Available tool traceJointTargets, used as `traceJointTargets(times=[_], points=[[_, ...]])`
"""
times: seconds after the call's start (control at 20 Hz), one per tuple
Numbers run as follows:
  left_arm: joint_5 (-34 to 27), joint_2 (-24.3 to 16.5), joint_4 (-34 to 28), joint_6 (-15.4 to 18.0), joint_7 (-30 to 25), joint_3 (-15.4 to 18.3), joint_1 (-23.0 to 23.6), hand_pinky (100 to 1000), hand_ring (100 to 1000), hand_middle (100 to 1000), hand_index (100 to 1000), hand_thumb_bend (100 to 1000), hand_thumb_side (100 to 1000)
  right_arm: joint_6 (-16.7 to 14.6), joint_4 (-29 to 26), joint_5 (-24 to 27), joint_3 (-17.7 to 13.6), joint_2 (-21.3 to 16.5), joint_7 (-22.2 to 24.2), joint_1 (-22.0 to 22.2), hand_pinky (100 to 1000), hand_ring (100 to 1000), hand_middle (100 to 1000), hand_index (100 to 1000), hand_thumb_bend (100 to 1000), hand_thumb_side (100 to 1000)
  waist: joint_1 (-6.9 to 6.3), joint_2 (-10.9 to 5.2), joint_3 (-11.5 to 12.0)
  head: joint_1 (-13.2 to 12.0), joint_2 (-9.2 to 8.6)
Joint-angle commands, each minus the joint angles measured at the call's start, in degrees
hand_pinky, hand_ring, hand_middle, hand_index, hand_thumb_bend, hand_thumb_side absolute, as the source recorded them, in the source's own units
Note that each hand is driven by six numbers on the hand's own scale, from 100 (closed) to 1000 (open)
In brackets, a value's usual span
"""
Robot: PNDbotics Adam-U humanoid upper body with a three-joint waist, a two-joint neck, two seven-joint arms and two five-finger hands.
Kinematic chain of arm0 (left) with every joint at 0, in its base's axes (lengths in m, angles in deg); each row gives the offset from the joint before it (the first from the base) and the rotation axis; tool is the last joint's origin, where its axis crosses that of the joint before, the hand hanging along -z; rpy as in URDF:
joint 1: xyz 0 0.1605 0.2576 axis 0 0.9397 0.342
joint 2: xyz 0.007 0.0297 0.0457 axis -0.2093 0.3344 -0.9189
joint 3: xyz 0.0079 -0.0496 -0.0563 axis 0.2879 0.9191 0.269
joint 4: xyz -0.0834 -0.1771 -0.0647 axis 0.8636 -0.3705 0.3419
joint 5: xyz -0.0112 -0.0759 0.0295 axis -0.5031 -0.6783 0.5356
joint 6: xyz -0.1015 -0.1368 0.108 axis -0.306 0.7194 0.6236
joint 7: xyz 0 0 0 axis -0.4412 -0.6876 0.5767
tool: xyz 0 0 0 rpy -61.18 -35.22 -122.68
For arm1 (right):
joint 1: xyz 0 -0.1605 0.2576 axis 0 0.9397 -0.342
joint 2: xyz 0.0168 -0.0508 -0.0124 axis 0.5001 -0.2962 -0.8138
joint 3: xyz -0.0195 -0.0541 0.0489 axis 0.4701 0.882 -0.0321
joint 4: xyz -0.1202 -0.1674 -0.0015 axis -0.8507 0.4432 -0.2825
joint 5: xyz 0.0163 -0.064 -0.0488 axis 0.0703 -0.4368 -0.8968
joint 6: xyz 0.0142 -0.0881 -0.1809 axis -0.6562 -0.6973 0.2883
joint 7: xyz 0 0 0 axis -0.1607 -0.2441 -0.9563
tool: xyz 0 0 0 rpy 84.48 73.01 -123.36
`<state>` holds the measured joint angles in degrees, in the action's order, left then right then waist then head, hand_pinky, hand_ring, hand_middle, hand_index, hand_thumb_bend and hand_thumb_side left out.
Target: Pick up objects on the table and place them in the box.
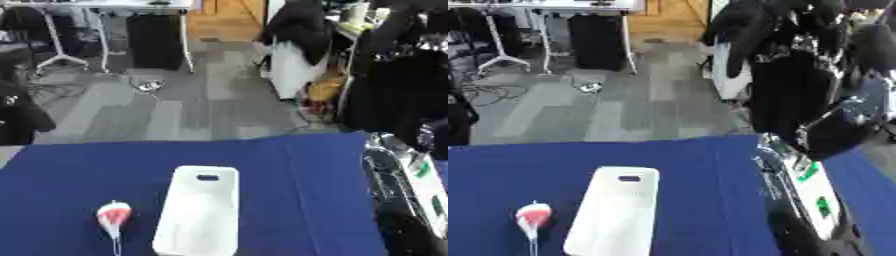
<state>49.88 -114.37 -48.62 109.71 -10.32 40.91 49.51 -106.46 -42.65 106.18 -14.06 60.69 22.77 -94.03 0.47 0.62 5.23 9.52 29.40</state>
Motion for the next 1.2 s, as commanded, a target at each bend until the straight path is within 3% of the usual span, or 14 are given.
traceJointTargets(times=[0.05, 0.3, 0.45, 0.7, 0.9, 1.2], points=[[0.42, -1.73, -0.38, 0.08, -0.34, 0.06, -0.62, 504, 500, 748, 762, 100, 791, 0.11, -0.82, -0.01, -0.15, -0.75, -0.28, -0.54, 280, 468, 624, 786, 100, 1000, -0.21, -0.51, -0.02, -0.57, -0.04], [0.60, -1.74, -0.30, 0.17, -0.51, 0.06, -0.61, 507, 501, 750, 763, 100, 792, 0.29, -0.82, 0.20, -0.13, -0.77, -0.16, -0.55, 280, 467, 619, 784, 100, 1000, -0.21, -0.52, -0.03, -0.74, 0.20], [2.04, -1.81, 0.09, 0.72, -0.41, 0.55, -0.61, 514, 505, 753, 765, 100, 791, 0.21, -0.82, 0.60, -0.20, -0.73, -0.20, -0.44, 280, 464, 593, 775, 100, 1000, -0.22, -0.58, -0.04, -1.77, 1.22], [8.77, -1.80, 3.11, 2.57, 0.47, 2.26, -0.26, 564, 522, 784, 850, 100, 814, -0.67, -0.82, -2.13, -1.79, -0.68, -2.79, -0.32, 282, 453, 482, 671, 100, 1000, -0.43, -0.68, -0.06, -7.06, 3.99], [15.33, -2.06, 5.11, 3.88, 1.62, 3.89, -0.10, 585, 537, 796, 848, 100, 814, -1.37, -0.82, -3.69, -1.89, -0.29, -5.41, -0.50, 278, 437, 444, 633, 100, 1000, -0.60, -0.71, -0.25, -6.31, 3.89], [30.75, -1.95, 6.97, 7.71, 6.01, 6.25, 0.04, 646, 592, 821, 857, 108, 830, -1.51, -0.82, -3.93, -1.72, -0.20, -7.18, -0.43, 271, 425, 427, 620, 100, 1000, -0.54, -0.64, -0.18, -4.85, 3.66]])
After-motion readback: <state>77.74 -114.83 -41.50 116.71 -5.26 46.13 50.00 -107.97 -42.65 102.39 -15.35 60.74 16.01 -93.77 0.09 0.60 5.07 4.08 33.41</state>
